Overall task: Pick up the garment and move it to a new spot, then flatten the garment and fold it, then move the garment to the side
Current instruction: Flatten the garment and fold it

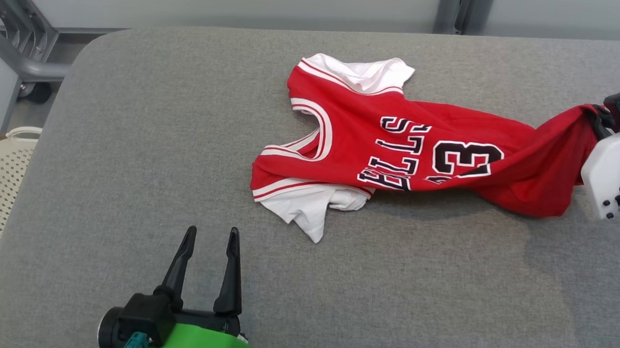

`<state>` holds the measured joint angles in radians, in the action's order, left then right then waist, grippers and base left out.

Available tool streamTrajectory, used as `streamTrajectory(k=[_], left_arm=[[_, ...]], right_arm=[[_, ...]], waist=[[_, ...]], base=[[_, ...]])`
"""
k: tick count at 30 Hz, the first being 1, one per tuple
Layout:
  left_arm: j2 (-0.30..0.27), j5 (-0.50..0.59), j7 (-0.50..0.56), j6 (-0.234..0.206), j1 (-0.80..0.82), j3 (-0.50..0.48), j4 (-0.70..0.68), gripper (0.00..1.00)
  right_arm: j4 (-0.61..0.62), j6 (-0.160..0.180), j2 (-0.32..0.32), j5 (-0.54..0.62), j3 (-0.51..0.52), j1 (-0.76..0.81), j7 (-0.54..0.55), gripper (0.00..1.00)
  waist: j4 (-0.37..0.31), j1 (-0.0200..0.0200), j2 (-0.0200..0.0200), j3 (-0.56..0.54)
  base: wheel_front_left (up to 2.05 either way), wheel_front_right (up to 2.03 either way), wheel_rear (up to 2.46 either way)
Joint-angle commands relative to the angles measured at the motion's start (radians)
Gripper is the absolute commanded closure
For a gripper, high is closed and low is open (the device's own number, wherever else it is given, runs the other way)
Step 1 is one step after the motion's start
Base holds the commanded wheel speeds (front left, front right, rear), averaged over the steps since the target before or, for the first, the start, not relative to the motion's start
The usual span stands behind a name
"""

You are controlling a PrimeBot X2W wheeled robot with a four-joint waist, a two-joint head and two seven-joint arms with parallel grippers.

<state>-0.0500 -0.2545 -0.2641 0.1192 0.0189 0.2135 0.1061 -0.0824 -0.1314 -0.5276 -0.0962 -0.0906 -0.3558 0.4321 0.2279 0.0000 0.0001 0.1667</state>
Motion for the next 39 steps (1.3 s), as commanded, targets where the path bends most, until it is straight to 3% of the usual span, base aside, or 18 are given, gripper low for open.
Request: streamTrajectory(k=[1,9,10,11,12,20,25,28,35,39], left_arm=[[-0.001,-0.005,0.000,0.003,0.021,0.004,0.001,0.00],[-0.001,-0.012,0.000,0.000,0.047,0.021,0.002,0.00],[-0.001,-0.013,0.000,-0.001,0.048,0.022,0.003,0.00],[-0.001,-0.014,0.000,-0.001,0.051,0.022,0.002,0.00],[-0.001,-0.015,0.000,-0.001,0.052,0.021,0.001,0.00],[-0.001,-0.012,0.000,-0.009,0.052,0.013,0.000,0.00],[-0.001,0.029,0.000,-0.009,0.056,0.014,0.022,0.00],[-0.002,0.044,0.000,-0.011,0.059,0.004,0.014,0.00],[-0.002,0.016,0.000,-0.076,0.033,-0.054,0.019,0.00],[-0.002,0.015,0.000,-0.065,0.023,-0.072,0.037,0.00]], right_arm=[[-0.055,0.001,-0.008,-0.018,-0.023,-0.049,-0.007,1.00],[-0.414,0.002,-0.023,-0.042,-0.140,-0.274,-0.066,1.00],[-0.448,0.002,-0.022,-0.042,-0.148,-0.293,-0.075,0.96],[-0.479,0.001,-0.017,-0.043,-0.157,-0.309,-0.088,0.60],[-0.507,0.002,-0.013,-0.044,-0.162,-0.325,-0.099,0.00],[-0.629,0.002,-0.003,-0.023,-0.156,-0.415,-0.216,0.00],[-0.625,0.002,0.015,-0.023,-0.116,-0.429,-0.317,0.00],[-0.586,0.001,0.038,-0.031,-0.069,-0.388,-0.388,0.00],[-0.401,0.001,0.134,-0.100,0.048,-0.215,-0.509,0.00],[-0.294,0.002,0.196,-0.081,0.097,-0.101,-0.537,0.00]], waist=[[0.035,0.0000,-0.0001,0.026],[0.119,0.0000,-0.0001,0.074],[0.126,0.0000,-0.0001,0.078],[0.132,0.0000,-0.0001,0.081],[0.137,0.0000,-0.0001,0.084],[0.135,0.0000,-0.0001,0.090],[0.104,0.0000,-0.0001,0.069],[0.085,0.0000,-0.0001,0.052],[0.022,0.0000,-0.0001,0.010],[-0.007,0.0000,-0.0001,-0.016]], base=[[0.00,0.00,0.00],[0.00,0.00,0.00],[0.00,0.00,0.00],[0.00,0.00,0.00],[0.00,0.00,0.00],[0.00,0.00,0.00],[0.00,0.00,0.00],[0.00,0.00,0.00],[0.00,0.00,0.00],[0.00,0.00,0.00]])
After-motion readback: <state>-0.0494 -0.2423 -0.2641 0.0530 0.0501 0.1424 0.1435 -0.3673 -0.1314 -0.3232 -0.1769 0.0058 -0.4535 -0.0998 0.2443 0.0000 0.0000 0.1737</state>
